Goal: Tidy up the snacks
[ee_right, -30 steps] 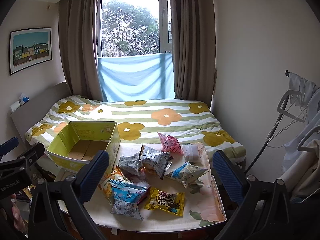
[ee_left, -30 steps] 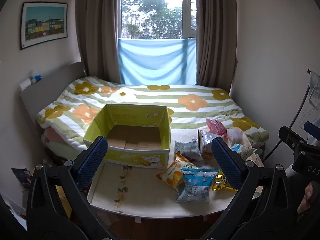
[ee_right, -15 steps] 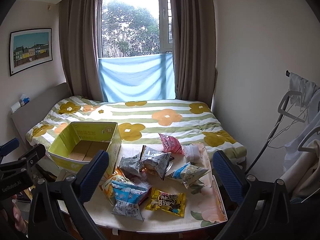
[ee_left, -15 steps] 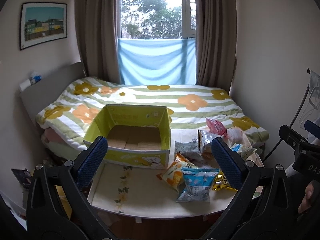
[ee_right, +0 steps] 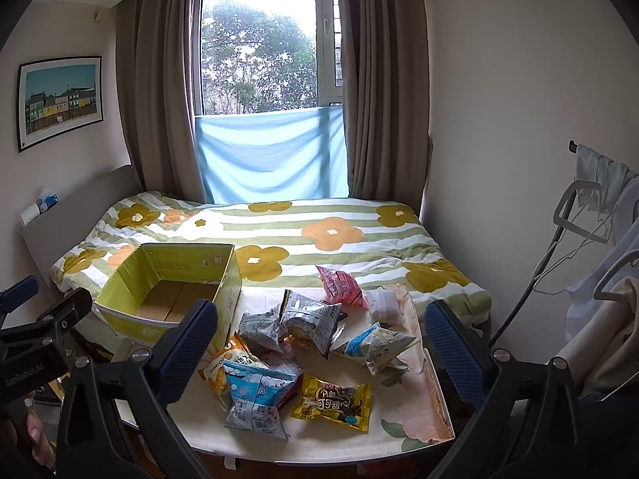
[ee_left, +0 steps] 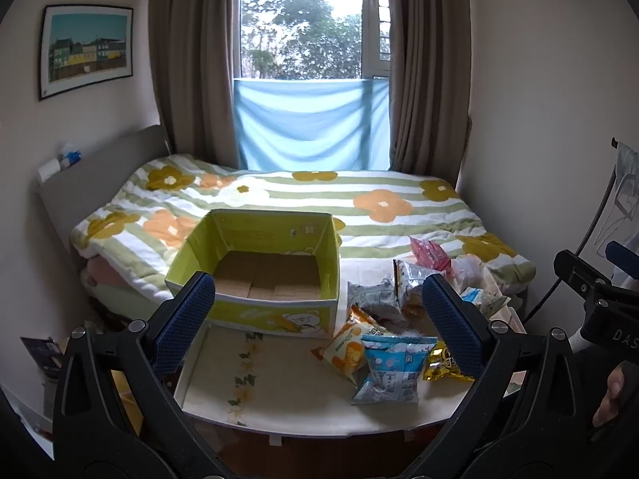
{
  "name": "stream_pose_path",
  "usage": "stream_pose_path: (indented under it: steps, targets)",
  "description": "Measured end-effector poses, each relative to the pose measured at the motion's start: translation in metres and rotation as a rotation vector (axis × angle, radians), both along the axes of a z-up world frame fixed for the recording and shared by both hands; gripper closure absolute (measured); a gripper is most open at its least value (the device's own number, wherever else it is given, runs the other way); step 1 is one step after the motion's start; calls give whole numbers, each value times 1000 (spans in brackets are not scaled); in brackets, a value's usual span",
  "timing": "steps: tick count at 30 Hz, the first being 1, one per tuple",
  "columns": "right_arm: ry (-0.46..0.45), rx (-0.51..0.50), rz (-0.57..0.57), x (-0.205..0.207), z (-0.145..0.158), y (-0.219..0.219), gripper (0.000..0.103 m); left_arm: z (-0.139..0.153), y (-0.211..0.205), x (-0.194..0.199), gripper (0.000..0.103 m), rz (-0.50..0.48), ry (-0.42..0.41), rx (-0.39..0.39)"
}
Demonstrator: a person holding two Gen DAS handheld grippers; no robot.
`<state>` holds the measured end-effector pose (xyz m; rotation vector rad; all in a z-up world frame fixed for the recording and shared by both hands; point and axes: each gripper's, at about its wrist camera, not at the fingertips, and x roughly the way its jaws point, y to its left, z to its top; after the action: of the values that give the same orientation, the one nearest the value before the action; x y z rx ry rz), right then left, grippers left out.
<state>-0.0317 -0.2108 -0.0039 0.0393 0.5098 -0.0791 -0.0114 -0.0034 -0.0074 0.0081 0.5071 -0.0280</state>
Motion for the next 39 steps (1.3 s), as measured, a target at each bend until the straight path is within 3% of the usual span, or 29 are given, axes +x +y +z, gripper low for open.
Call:
stream_pose_path:
  steps: [39]
  targets:
    - [14, -4, -14, 1, -3, 3, 0, -7, 11, 11, 0, -27, 40, -32]
